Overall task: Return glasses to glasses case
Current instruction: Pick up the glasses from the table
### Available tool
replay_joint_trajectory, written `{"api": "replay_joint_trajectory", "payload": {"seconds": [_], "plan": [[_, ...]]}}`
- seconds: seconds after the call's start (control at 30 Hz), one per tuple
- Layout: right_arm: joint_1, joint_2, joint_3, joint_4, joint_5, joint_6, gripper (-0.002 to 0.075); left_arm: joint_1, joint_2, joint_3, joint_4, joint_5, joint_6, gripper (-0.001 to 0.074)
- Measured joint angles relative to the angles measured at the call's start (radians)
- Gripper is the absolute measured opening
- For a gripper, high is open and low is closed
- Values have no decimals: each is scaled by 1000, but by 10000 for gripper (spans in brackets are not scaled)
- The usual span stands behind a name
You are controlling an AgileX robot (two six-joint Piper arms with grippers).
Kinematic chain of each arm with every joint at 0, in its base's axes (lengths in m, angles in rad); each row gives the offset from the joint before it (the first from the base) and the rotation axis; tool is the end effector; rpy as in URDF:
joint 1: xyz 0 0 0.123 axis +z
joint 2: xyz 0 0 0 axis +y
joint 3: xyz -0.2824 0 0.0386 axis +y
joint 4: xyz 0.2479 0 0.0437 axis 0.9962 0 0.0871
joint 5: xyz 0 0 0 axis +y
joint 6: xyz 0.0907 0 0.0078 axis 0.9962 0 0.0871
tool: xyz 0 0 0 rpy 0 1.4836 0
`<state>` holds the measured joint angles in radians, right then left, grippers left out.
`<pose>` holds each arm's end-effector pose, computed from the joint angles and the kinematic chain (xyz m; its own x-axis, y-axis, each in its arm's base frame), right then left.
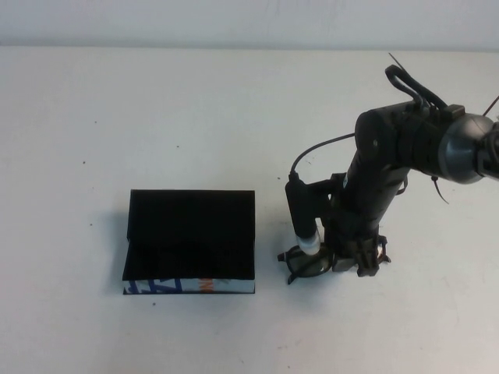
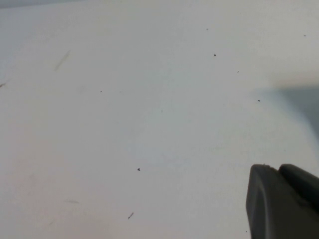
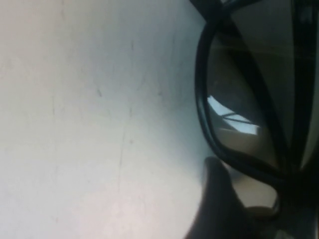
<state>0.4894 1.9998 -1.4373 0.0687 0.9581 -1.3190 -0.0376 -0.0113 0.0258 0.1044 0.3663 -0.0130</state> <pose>0.3489 0.1916 0.1785 0.2050 -0.9743 -0.0929 -0.9741 -0.1939 -0.1163 0.0529 0.0014 0.1722 -0.2863 0.0952 -0.9534 0.0261 0.9955 0.0915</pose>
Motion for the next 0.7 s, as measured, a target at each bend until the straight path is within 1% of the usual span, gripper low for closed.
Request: {"api": "replay_joint_trajectory", "payload": {"seconds": [0.23, 0.6, 0.7], "plan": [[-3, 0, 0, -2, 20, 0, 343, 0, 0, 0, 0, 0, 0, -1], [-6, -25, -21, 10, 77, 0, 268, 0, 0, 0, 0, 0, 0, -1], [-6, -26, -21, 28, 80, 0, 260, 0, 0, 0, 0, 0, 0, -1]]}}
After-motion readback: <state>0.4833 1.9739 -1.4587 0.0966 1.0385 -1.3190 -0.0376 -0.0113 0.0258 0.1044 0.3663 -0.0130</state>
